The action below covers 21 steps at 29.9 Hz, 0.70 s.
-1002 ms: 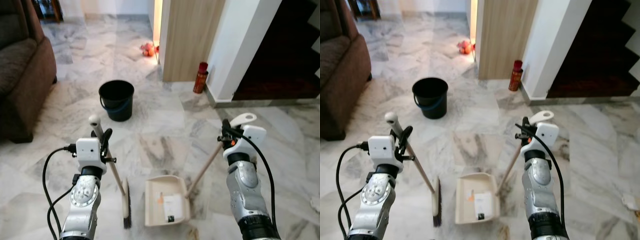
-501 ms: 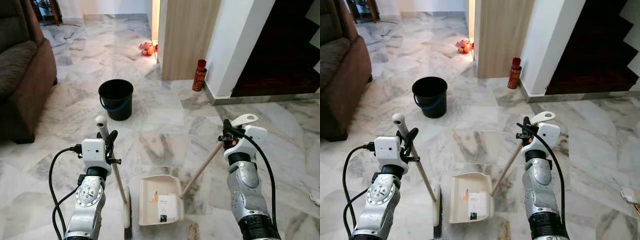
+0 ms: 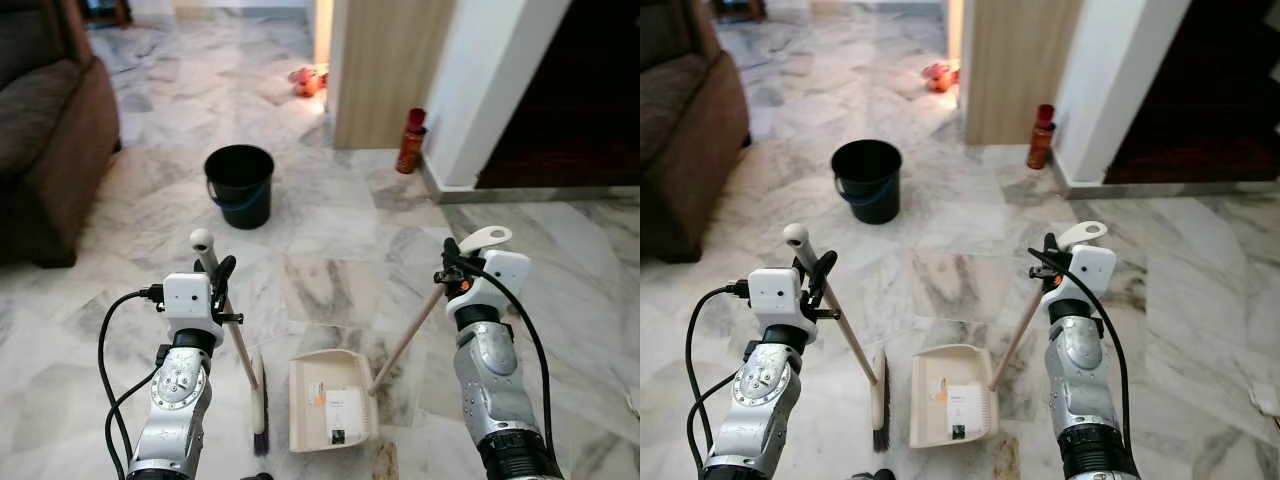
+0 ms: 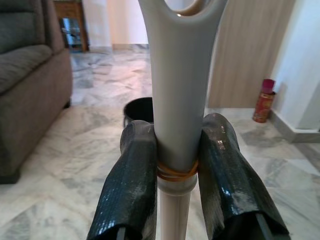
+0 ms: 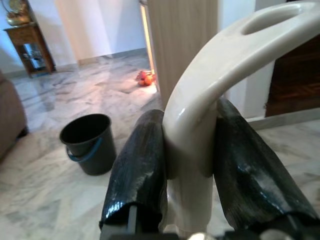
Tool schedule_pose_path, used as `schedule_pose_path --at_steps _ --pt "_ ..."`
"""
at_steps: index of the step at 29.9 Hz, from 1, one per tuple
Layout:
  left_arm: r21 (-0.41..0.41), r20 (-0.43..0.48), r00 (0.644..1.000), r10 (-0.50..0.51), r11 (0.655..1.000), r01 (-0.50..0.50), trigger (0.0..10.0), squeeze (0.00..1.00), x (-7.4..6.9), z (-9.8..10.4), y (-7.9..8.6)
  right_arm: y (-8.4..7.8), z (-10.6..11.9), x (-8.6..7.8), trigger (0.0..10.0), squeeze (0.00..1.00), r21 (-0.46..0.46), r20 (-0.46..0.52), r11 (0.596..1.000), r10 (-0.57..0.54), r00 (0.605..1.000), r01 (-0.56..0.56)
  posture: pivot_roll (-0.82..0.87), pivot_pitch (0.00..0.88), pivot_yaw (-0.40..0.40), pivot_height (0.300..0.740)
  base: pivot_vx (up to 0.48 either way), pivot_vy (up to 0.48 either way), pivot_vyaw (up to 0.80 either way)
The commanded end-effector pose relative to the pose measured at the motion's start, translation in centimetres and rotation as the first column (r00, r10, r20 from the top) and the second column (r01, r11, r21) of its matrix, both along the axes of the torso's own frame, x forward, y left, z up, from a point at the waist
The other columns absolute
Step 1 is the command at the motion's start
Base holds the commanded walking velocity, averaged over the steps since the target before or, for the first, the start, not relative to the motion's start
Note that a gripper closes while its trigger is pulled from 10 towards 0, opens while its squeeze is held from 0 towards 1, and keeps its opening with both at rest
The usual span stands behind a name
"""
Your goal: Sweep floor
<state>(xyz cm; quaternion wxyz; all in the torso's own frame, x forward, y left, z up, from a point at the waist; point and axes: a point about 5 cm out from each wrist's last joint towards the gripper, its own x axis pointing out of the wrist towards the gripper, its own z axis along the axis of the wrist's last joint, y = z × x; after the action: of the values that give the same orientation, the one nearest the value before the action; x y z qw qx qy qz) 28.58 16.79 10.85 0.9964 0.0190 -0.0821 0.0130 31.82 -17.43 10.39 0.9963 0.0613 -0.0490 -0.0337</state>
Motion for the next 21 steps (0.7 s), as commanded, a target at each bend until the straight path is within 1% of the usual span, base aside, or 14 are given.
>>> schedule_pose_path --at_steps 1,7,12,13,14,18,21 --pt "0.011 0.032 0.999 -0.008 1.000 0.007 10.0 0.00 0.15 0.82 -0.28 -0.33 0.97 0.15 10.0 0.00 0.035 0.045 0.999 -0.019 0.999 0.017 0.00 0.103 -0.035 0.740 0.000 0.000 0.00" --pt "0.020 0.034 0.999 -0.010 1.000 0.009 10.0 0.00 0.19 0.87 -0.30 -0.36 0.98 0.18 10.0 0.00 0.035 0.045 0.999 -0.020 0.999 0.019 0.00 0.102 -0.034 0.740 0.000 0.000 0.00" --pt "0.025 0.036 0.999 -0.012 1.000 0.011 10.0 0.00 0.21 0.91 -0.31 -0.22 0.92 0.18 10.0 0.00 0.029 0.043 1.000 -0.013 0.999 0.012 0.00 0.102 -0.034 0.740 0.244 0.000 0.00" --pt "0.026 0.037 0.999 -0.012 1.000 0.011 10.0 0.00 0.21 0.92 -0.32 -0.12 0.95 0.16 10.0 0.00 0.004 0.046 1.000 -0.006 0.999 0.005 0.00 0.102 -0.036 0.740 0.266 0.000 0.00" --pt "0.026 0.037 0.999 -0.012 1.000 0.011 10.0 0.00 0.20 0.91 -0.33 -0.08 0.95 0.14 10.0 0.00 0.001 0.047 1.000 -0.003 0.999 0.003 0.00 0.100 -0.037 0.740 0.266 0.000 0.00" --pt "0.027 0.037 0.999 -0.013 1.000 0.012 10.0 0.00 0.21 0.90 -0.46 -0.08 0.91 0.15 10.0 0.00 0.006 0.044 1.000 -0.003 0.999 0.003 0.00 0.098 -0.039 0.740 0.290 0.000 0.71" --pt "0.028 0.036 0.999 -0.015 1.000 0.014 10.0 0.00 0.25 0.87 -0.60 -0.27 0.83 0.24 10.0 0.00 0.026 0.034 1.000 -0.016 0.999 0.015 0.00 0.098 -0.041 0.740 0.341 0.000 0.00"
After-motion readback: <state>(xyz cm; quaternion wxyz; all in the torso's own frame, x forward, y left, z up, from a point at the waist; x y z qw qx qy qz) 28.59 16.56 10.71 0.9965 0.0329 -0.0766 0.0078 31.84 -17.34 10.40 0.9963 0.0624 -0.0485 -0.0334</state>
